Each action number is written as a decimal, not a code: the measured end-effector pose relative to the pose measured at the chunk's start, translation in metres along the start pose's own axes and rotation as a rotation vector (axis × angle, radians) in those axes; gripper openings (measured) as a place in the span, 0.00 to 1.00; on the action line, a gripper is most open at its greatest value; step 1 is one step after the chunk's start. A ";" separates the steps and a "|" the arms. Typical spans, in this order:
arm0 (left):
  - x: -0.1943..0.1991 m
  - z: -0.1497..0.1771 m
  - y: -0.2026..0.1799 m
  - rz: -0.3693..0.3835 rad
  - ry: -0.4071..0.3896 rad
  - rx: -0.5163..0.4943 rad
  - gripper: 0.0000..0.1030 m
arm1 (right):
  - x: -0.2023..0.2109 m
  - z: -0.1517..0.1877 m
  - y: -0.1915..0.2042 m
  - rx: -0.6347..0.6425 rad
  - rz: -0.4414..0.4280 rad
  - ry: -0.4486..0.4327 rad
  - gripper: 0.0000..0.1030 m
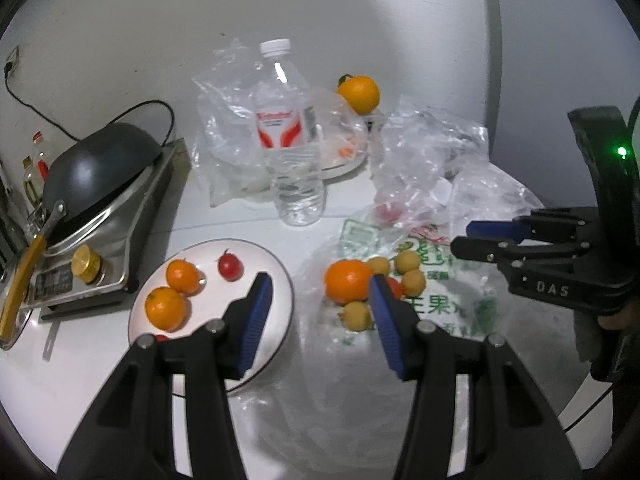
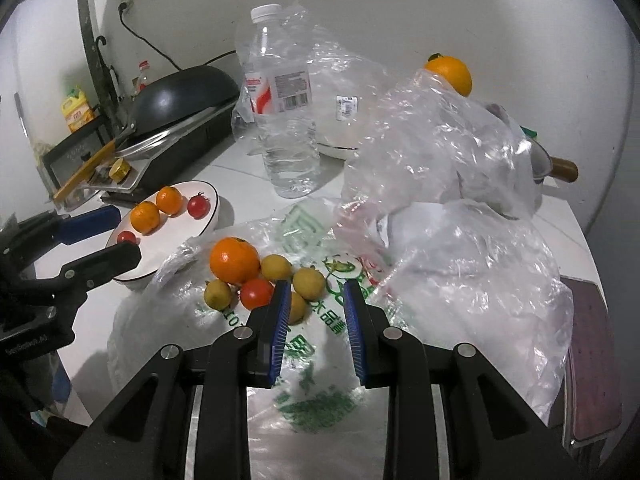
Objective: Organize fruits
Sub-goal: 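Move both open tools back toward the fruit pile on the bag, then grasp a mandarin with the left tool while the right tool grasps a small yellow fruit, then carry the mandarin onto the white plate with the left tool while the right tool sets the yellow fruit there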
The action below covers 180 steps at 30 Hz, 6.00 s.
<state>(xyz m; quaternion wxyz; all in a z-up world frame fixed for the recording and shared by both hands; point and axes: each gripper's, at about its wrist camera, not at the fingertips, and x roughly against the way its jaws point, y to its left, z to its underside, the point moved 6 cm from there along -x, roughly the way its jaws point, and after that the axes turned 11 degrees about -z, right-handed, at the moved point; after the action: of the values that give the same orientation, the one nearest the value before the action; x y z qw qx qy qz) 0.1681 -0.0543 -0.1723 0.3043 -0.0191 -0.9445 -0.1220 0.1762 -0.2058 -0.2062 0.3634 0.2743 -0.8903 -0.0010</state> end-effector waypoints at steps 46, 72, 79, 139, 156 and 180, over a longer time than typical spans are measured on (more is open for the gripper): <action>-0.080 -0.003 -0.032 0.063 0.085 -0.115 0.47 | -0.066 -0.008 -0.010 -0.022 -0.102 0.127 0.28; -0.071 -0.003 -0.035 0.139 0.088 -0.082 0.43 | -0.059 -0.009 -0.007 -0.016 -0.061 0.109 0.26; -0.045 -0.011 -0.029 0.147 0.022 -0.071 0.43 | -0.045 -0.010 -0.001 -0.012 -0.041 0.083 0.26; -0.043 0.068 0.112 -0.021 0.074 0.041 0.44 | -0.101 -0.035 0.159 0.195 -0.145 0.158 0.27; -0.036 0.062 0.125 -0.009 0.050 0.056 0.44 | -0.132 -0.019 0.162 0.124 -0.193 0.242 0.27; 0.003 0.051 0.122 -0.023 0.023 0.129 0.49 | -0.089 -0.024 0.158 0.144 -0.204 0.170 0.34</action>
<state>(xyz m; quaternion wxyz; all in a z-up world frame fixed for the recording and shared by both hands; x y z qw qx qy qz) 0.1501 0.0760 -0.1834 0.3142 0.0127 -0.9471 -0.0643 0.1665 -0.0229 -0.2149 0.4149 0.3877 -0.8216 0.0492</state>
